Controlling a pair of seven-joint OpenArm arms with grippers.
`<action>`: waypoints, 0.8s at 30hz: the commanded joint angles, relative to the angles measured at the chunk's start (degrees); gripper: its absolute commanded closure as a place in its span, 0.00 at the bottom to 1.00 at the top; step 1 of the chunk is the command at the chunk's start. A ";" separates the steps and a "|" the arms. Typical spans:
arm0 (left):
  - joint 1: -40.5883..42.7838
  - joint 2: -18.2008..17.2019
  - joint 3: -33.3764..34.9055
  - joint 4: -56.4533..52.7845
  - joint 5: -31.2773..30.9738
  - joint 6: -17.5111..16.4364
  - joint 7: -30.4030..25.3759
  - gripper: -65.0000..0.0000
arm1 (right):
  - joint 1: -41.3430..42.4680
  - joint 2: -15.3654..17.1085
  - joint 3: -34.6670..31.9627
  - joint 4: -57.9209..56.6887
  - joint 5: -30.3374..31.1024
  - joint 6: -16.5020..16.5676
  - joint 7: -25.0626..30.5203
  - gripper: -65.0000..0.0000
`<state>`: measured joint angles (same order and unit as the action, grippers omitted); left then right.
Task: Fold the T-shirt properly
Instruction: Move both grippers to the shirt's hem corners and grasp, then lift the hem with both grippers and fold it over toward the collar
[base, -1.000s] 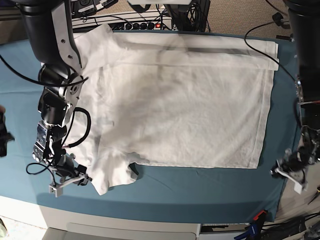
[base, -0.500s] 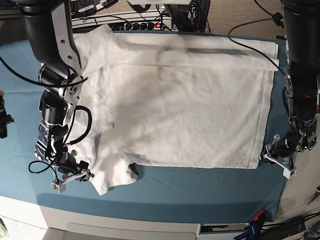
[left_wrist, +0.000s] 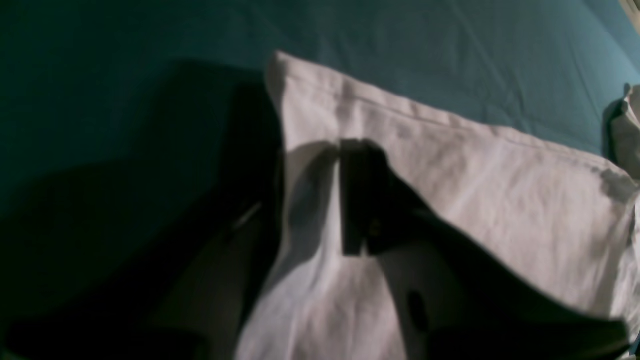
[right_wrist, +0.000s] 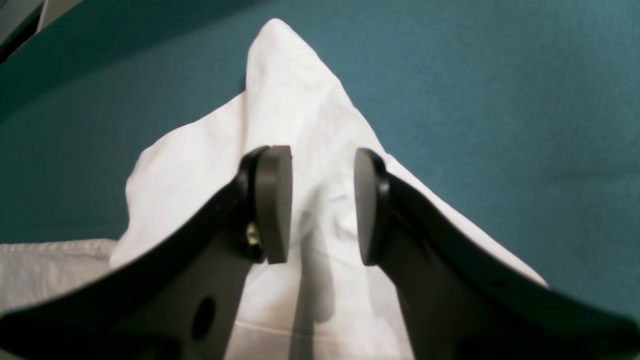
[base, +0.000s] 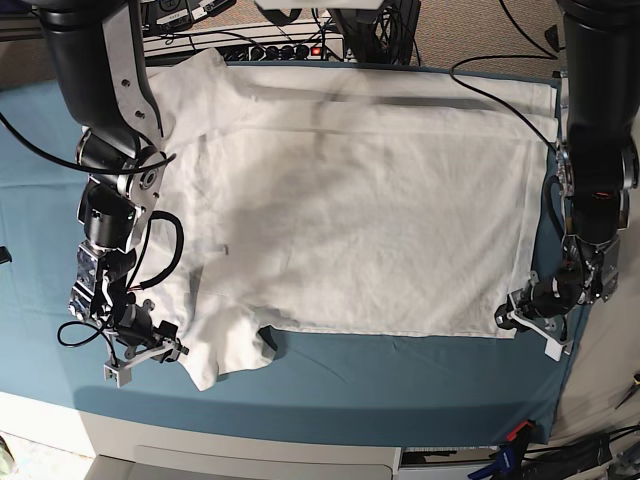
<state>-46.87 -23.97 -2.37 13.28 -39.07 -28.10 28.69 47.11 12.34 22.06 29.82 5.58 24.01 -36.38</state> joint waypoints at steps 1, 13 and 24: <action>-2.03 -0.31 -0.13 0.87 -0.61 -0.46 -0.02 0.76 | 2.38 0.52 0.00 0.83 0.57 0.61 1.42 0.68; -2.01 0.00 -0.13 0.87 -0.59 -0.39 -0.68 1.00 | 2.38 1.22 0.00 0.83 0.13 0.52 3.50 0.68; -2.01 0.04 -0.13 0.87 -3.28 -3.54 -0.20 1.00 | 1.36 8.44 0.00 0.37 -1.36 -2.21 2.95 0.68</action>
<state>-46.68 -23.35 -2.37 13.28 -41.28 -30.92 29.41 46.70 20.32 22.06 29.61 3.81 21.39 -34.26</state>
